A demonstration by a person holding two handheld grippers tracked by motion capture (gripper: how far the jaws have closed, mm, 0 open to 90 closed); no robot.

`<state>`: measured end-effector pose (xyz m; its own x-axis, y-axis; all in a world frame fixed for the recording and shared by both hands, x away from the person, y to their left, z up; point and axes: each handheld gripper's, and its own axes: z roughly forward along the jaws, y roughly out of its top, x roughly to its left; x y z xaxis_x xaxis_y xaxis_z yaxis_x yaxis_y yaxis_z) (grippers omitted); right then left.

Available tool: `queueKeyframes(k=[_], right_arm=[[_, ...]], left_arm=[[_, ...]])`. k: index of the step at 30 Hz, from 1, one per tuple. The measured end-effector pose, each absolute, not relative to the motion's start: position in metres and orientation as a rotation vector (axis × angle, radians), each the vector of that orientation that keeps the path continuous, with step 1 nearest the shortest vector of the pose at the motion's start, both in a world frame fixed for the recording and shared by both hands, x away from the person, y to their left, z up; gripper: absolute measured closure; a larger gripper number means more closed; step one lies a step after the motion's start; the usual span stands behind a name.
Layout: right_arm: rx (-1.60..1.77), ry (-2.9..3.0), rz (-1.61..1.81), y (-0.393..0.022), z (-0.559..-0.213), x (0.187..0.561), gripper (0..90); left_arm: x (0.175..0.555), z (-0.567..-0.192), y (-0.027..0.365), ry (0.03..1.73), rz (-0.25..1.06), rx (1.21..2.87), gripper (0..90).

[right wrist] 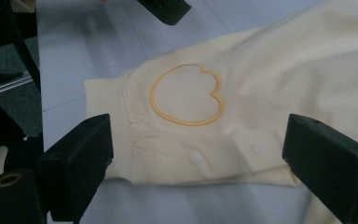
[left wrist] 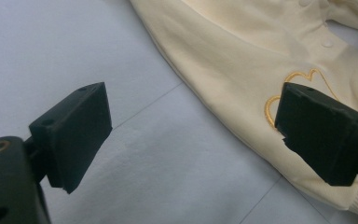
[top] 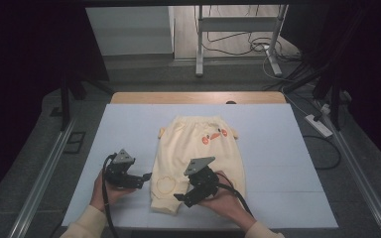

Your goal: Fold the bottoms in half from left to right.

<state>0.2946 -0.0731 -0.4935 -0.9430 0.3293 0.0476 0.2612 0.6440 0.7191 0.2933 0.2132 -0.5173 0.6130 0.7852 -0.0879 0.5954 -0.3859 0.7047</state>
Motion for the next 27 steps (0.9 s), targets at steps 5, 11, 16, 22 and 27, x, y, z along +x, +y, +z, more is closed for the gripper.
queueKeyframes(k=[5,11,16,22,27], right_arm=[[0.467,2.791,1.188,-0.062,-0.495,0.292,8.7],[0.435,2.809,1.179,-0.051,-0.498,0.288,8.7],[0.417,2.828,1.168,-0.044,-0.5,0.286,8.7],[0.39,2.853,1.154,-0.035,-0.505,0.283,8.7],[0.371,2.875,1.138,-0.029,-0.509,0.281,8.7]], left_arm=[[0.294,-0.518,0.214,1.085,0.336,2.12,10.4],[0.293,-0.518,0.214,1.083,0.338,2.122,10.3],[0.293,-0.518,0.214,1.088,0.335,2.118,10.3],[0.293,-0.518,0.213,1.085,0.338,2.124,10.3],[0.294,-0.518,0.214,1.09,0.336,2.122,10.3]])
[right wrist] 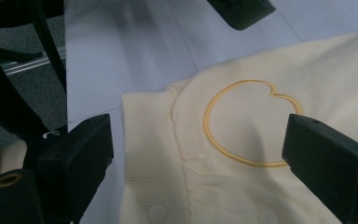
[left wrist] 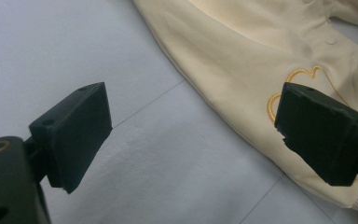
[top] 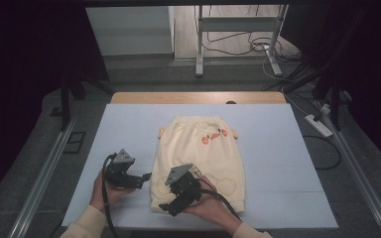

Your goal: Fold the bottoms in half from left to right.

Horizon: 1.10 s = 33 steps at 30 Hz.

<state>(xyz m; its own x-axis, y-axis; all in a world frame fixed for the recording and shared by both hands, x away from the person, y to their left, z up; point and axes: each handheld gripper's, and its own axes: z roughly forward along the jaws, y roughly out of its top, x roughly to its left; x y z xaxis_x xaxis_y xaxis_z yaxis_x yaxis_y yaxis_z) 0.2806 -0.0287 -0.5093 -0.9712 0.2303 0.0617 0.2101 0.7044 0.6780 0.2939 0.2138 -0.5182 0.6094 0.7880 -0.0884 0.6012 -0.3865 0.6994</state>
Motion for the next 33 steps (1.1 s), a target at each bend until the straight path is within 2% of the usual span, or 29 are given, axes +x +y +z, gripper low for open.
queueKeyframes(k=[12,14,26,30,33], right_arm=[[0.329,2.897,1.108,-0.015,-0.515,0.276,9.2],[0.32,2.903,1.104,-0.013,-0.516,0.275,14.5],[0.261,2.92,1.033,-0.001,-0.525,0.27,18.9],[0.254,2.907,1.017,0.001,-0.527,0.269,23.5],[0.244,2.881,1.0,0.001,-0.528,0.267,30.2]], left_arm=[[0.294,-0.518,0.215,1.092,0.341,2.121,10.3],[0.294,-0.518,0.216,1.093,0.339,2.122,10.4],[0.294,-0.519,0.215,1.094,0.336,2.128,10.4],[0.294,-0.52,0.215,1.096,0.335,2.128,10.4],[0.295,-0.52,0.215,1.095,0.334,2.131,10.3]])
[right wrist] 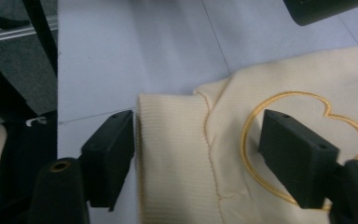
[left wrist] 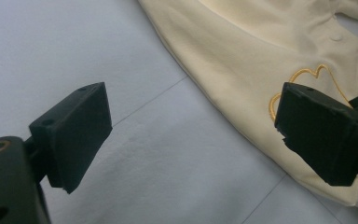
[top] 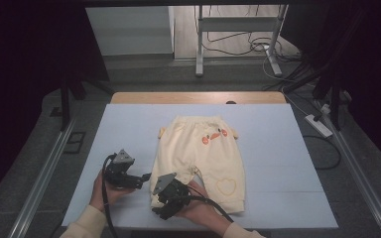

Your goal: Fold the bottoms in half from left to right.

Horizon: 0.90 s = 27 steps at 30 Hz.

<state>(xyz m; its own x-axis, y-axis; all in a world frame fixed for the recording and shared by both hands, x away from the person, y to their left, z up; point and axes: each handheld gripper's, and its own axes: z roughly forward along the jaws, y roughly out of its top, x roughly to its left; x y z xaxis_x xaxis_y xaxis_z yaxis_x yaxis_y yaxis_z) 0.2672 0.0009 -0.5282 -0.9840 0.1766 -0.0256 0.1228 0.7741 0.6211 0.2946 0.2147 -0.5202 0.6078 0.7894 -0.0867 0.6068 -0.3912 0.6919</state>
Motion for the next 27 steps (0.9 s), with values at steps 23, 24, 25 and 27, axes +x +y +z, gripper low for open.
queueKeyframes(k=[23,24,25,27], right_arm=[[0.221,2.857,1.001,-0.011,-0.519,0.269,75.8],[0.224,2.855,1.004,-0.011,-0.519,0.269,75.8],[0.226,2.861,1.008,-0.012,-0.518,0.27,75.8],[0.24,2.866,1.033,-0.014,-0.517,0.272,75.8]], left_arm=[[0.308,-0.516,0.211,1.094,0.329,2.116,10.8],[0.31,-0.516,0.21,1.092,0.325,2.12,10.9],[0.311,-0.516,0.209,1.09,0.322,2.121,11.1],[0.314,-0.515,0.209,1.086,0.321,2.128,11.2]])
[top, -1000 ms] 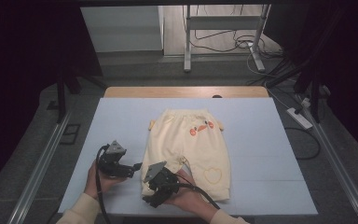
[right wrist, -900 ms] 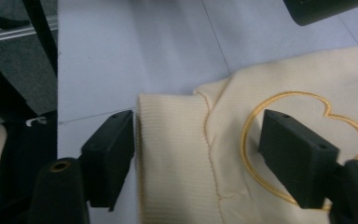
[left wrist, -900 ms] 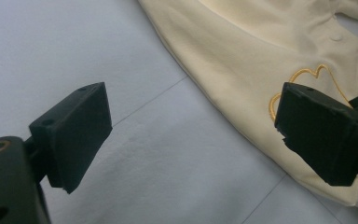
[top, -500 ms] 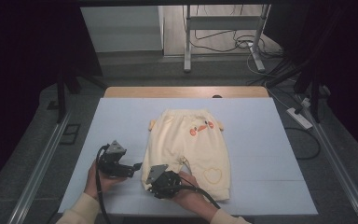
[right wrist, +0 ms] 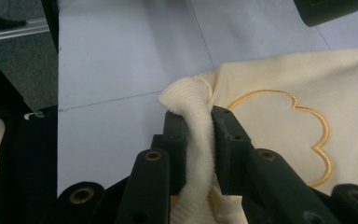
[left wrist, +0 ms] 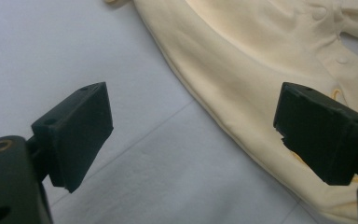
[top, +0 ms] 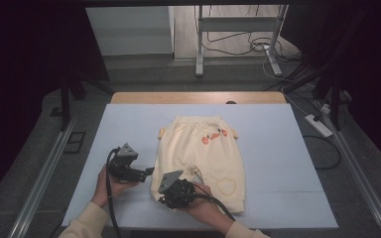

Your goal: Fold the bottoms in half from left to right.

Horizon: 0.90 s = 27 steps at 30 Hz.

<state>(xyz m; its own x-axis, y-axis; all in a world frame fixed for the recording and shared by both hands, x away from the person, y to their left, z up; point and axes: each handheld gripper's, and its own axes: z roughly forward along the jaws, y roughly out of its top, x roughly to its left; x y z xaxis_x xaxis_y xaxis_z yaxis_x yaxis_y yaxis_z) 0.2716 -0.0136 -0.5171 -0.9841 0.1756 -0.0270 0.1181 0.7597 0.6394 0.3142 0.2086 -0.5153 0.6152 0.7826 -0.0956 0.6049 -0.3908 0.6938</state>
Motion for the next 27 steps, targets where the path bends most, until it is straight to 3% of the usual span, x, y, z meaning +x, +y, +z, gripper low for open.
queueKeyframes(k=[27], right_arm=[[0.268,2.881,1.095,-0.019,-0.513,0.275,75.7]], left_arm=[[0.358,-0.502,0.185,1.039,0.272,2.118,12.3]])
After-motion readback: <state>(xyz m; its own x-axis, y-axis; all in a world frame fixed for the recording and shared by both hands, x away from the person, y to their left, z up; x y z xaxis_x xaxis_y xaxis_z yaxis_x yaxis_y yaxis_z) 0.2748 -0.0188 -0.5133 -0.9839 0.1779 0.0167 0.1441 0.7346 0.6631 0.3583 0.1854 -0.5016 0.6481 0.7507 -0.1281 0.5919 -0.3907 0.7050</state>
